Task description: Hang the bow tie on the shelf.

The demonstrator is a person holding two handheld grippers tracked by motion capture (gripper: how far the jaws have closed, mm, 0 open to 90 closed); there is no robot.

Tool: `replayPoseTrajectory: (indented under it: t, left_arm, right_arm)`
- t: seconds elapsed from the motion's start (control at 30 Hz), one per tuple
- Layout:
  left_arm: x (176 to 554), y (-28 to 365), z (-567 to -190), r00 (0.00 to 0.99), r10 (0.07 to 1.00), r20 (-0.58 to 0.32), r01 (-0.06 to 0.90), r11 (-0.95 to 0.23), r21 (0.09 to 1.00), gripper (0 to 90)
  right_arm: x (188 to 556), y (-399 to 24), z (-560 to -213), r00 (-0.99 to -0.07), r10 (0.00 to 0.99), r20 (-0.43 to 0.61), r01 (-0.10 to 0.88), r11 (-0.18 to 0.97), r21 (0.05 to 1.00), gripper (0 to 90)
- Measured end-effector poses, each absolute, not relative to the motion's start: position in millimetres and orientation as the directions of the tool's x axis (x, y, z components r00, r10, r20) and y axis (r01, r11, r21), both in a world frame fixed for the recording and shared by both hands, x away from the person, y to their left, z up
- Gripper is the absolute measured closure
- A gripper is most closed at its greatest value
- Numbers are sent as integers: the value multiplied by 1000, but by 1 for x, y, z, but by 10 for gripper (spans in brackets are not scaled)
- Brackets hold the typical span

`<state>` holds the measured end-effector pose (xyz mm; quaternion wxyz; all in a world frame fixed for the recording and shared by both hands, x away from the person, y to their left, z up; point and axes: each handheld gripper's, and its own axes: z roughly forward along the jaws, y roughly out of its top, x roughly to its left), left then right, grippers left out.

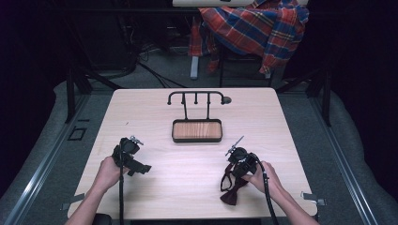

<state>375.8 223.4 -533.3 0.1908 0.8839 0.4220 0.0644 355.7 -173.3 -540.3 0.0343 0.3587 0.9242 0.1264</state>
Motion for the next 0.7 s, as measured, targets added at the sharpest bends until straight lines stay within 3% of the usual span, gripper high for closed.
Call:
replayPoseTrajectory:
  t: [0.7]
  left_arm:
    - [376,221,-532,642,766,-38,714,-579,393,0]
  right_arm:
    - [347,-180,-500,-735,677,-50,592,675,440,879]
